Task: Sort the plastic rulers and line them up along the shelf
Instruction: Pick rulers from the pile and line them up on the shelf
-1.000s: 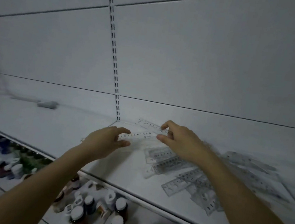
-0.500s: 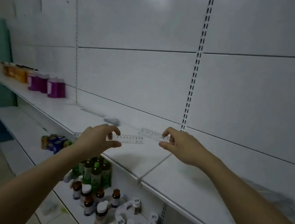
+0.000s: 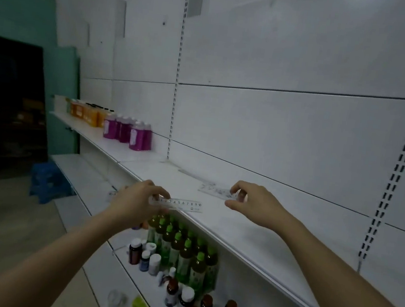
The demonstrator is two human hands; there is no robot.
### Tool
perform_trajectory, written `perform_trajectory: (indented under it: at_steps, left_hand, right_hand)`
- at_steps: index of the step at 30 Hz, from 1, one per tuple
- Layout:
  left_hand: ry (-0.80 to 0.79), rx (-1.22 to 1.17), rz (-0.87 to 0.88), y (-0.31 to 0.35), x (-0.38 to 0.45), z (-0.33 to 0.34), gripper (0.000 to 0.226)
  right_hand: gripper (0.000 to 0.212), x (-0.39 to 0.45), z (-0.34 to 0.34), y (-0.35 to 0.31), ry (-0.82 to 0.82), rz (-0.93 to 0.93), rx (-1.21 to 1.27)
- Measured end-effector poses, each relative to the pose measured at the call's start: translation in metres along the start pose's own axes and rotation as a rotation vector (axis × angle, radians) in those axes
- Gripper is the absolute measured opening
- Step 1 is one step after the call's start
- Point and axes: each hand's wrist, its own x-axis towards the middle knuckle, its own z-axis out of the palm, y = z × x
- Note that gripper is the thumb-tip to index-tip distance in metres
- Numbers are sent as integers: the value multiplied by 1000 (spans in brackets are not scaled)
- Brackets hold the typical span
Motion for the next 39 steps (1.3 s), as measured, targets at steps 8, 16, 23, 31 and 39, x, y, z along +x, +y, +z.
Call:
perform_trajectory:
  at_steps: [8, 16, 23, 31, 39]
  left_hand:
    - [-47, 65, 51, -60, 93, 16, 40]
    - [-101, 107, 57, -120, 223, 24, 36]
    - [-137, 22, 102, -143, 308, 53, 34]
    - [-406, -117, 304, -164, 398, 119, 31]
    - [-456, -30, 604, -151, 465, 180, 36]
  right_hand:
    - [31, 103, 43, 8, -24, 21, 105]
    - [31, 229, 77, 25, 6, 57, 204]
    - [30, 291, 81, 50, 42, 98, 185]
    - [27, 318, 99, 76, 89, 275, 137]
    - [24, 310, 105, 80, 224, 530, 74]
